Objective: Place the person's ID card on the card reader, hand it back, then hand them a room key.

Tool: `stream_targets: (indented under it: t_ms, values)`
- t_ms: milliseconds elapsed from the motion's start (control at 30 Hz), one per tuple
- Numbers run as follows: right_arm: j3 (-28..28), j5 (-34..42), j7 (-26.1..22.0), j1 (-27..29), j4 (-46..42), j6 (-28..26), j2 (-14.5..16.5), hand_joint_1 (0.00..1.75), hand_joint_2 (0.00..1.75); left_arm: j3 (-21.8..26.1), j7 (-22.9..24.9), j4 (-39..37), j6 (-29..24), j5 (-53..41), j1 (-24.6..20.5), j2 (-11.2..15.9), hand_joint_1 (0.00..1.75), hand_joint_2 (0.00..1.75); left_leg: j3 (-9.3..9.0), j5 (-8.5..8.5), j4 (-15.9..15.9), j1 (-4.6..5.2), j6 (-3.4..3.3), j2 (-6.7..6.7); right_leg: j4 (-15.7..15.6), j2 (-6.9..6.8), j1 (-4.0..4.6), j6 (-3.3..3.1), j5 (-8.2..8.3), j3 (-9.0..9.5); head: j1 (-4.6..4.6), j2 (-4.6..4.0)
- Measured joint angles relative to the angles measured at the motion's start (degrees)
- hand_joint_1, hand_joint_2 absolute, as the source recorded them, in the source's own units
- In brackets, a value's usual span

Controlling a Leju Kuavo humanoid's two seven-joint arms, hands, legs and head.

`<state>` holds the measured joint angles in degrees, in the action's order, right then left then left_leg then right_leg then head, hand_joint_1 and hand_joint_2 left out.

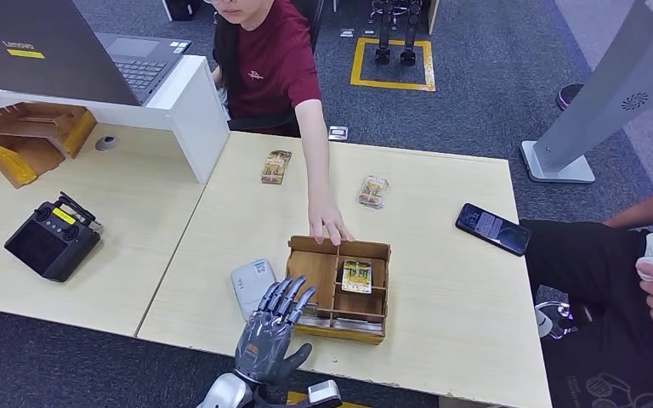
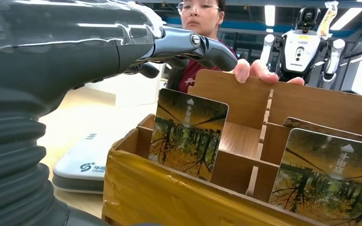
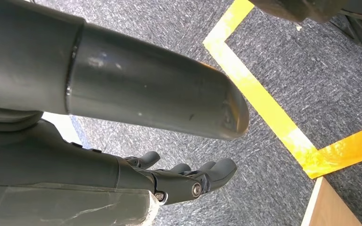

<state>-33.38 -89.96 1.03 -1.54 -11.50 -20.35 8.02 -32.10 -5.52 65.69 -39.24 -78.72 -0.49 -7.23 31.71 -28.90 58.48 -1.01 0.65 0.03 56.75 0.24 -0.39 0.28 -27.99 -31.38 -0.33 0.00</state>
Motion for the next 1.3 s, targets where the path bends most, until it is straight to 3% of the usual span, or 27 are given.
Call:
stream_targets:
  t_ms: [800,1300]
  values:
    - [0.01,0.0,0.02,0.02,0.0,0.13,0.0,0.0,0.0,3.91,-0.32,6.67,-0.04,-2.44,0.54,-0.61,0.0,1.75,-0.01,0.0,0.0,0.0,0.0,0.0,0.0,-0.01,0.0,0.0,0.0,0.02,0.0,0.0]
    - [0.12,0.0,-0.07,0.03,0.0,0.18,0.0,0.0,0.0,5.33,0.57,6.86,0.92,-4.09,0.42,-1.68,0.0,1.75,-0.02,0.0,0.0,0.0,0.0,0.0,0.0,0.0,0.0,0.01,0.0,0.02,-0.01,0.0]
